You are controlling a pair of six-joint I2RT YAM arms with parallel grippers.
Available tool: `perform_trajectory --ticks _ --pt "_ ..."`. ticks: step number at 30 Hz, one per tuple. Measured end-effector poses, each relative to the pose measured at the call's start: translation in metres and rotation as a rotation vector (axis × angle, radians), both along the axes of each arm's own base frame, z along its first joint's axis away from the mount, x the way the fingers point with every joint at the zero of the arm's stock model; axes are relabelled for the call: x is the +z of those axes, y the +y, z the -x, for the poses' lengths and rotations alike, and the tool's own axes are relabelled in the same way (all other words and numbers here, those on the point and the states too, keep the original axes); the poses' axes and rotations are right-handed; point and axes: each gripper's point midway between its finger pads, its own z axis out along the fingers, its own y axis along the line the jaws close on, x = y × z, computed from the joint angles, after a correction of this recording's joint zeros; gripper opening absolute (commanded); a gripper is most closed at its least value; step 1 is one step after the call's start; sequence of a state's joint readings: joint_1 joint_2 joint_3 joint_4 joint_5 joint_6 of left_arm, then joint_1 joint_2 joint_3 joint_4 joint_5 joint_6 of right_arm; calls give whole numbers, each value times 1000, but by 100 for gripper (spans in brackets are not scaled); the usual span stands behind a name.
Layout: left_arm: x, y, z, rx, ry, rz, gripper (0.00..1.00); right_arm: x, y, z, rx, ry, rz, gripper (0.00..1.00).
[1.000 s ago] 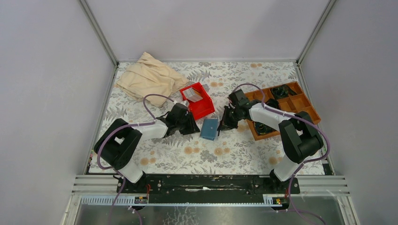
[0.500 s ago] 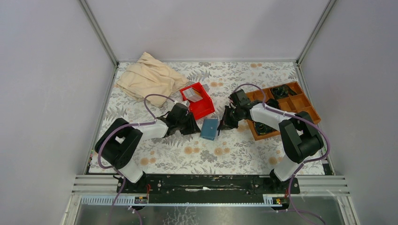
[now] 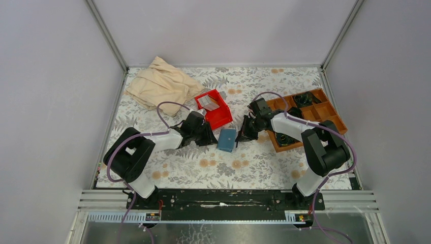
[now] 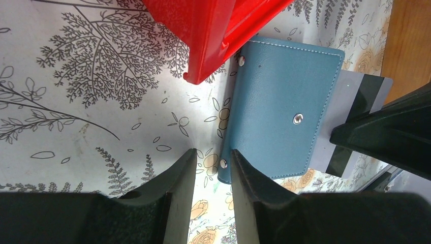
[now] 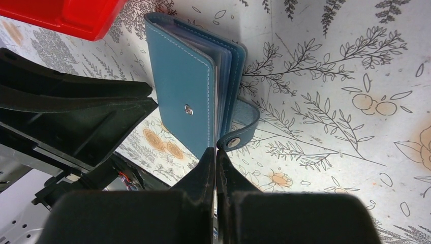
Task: Put the credit cards into the card holder
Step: Open the card holder at the center of the board.
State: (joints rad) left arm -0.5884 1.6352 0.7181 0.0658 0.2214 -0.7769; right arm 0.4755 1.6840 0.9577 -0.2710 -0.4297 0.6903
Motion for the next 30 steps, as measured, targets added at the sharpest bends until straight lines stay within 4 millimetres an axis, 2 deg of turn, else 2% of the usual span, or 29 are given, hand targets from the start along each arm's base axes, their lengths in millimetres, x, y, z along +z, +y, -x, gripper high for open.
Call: perform_trajectory --ticks 30 --pt "0 -2 -2 -8 4 -4 37 -6 0 1 12 6 -25 0"
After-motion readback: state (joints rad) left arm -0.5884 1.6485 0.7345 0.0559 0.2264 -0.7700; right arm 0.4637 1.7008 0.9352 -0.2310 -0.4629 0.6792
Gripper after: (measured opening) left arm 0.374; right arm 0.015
